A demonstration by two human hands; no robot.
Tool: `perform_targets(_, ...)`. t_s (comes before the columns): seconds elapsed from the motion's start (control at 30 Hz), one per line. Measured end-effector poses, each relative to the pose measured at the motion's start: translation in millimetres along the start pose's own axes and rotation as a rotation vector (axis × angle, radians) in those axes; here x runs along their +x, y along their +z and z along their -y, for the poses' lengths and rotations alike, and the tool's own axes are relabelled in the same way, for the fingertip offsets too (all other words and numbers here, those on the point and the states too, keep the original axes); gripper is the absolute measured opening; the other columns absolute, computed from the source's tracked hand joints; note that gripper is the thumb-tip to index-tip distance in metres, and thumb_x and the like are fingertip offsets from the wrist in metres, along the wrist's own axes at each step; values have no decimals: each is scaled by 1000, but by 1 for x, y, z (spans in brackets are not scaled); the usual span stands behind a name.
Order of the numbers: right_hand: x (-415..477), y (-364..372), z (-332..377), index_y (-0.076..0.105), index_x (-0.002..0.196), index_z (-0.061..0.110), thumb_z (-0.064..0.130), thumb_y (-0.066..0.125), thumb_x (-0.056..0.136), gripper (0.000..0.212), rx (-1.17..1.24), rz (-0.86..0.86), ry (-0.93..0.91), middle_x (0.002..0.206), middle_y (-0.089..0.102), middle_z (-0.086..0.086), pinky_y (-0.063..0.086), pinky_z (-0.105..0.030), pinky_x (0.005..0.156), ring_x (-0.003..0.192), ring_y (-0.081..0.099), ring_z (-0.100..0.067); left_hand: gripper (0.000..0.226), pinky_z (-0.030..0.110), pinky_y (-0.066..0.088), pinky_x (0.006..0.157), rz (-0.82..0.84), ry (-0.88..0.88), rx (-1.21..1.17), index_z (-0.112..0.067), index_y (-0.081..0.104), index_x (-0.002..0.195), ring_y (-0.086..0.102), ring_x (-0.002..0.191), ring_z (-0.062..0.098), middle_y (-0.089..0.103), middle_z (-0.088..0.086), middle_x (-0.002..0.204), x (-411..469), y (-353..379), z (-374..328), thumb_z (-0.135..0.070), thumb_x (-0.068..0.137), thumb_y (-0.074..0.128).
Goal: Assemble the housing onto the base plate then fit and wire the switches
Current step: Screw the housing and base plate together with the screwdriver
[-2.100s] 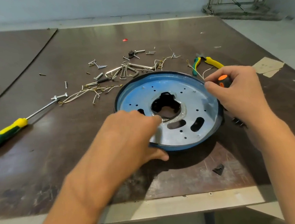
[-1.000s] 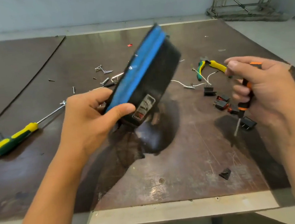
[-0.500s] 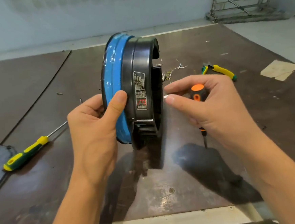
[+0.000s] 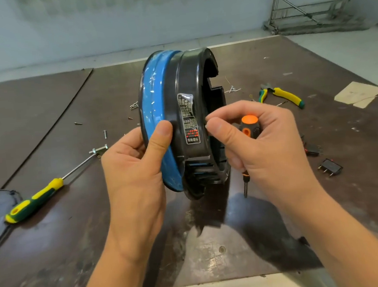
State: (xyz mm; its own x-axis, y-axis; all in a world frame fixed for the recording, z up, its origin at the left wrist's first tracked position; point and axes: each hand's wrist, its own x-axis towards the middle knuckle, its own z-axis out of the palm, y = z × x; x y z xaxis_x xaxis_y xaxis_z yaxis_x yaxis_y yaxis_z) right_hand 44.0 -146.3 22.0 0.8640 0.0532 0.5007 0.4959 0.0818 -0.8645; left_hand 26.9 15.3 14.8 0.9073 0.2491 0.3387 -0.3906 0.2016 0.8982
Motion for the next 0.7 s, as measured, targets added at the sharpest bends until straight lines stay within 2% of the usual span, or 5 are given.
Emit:
perform_targets(0.1, -1, 0, 2, 72, 86, 9, 8, 71, 89, 3, 65, -47, 43, 50, 53, 12, 35, -17, 43, 40, 42, -8, 23, 28, 58, 66, -6, 25, 25, -4, 73, 93, 66, 75, 20, 74, 12, 85, -3, 5, -1, -26, 85, 68)
perform_targets(0.3, -8, 5, 3, 72, 86, 5, 4, 72, 87, 2, 198, -93, 116, 51, 51, 3, 31, -21, 41, 39, 36, -13, 14, 28, 55, 60, -22, 109, 142, -15, 74, 87, 65, 70, 17, 73, 7, 79, -8, 7, -3, -29, 89, 69)
perform_targets(0.47, -11, 4, 0, 68, 81, 6, 8, 70, 88, 8, 258, -87, 224, 46, 43, 0, 27, -21, 39, 35, 35, -14, 24, 39, 48, 51, -87, 231, 373, -12, 68, 80, 52, 60, 19, 63, 18, 73, -11, 6, -5, -33, 90, 70)
perform_targets(0.57, -10, 3, 0, 66, 80, 6, 8, 69, 88, 9, 299, -61, 300, 48, 43, 1, 26, -19, 39, 35, 35, -12, 25, 38, 43, 49, -107, 308, 463, -12, 65, 78, 48, 60, 29, 57, 15, 69, -13, 7, -5, -32, 91, 70)
perform_targets(0.7, -15, 4, -2, 64, 84, 6, 9, 66, 93, 9, 374, -60, 444, 58, 53, -1, 26, -19, 37, 36, 36, -10, 23, 34, 42, 52, -122, 383, 623, -14, 64, 79, 49, 59, 20, 57, 6, 66, -13, 7, -3, -32, 92, 69)
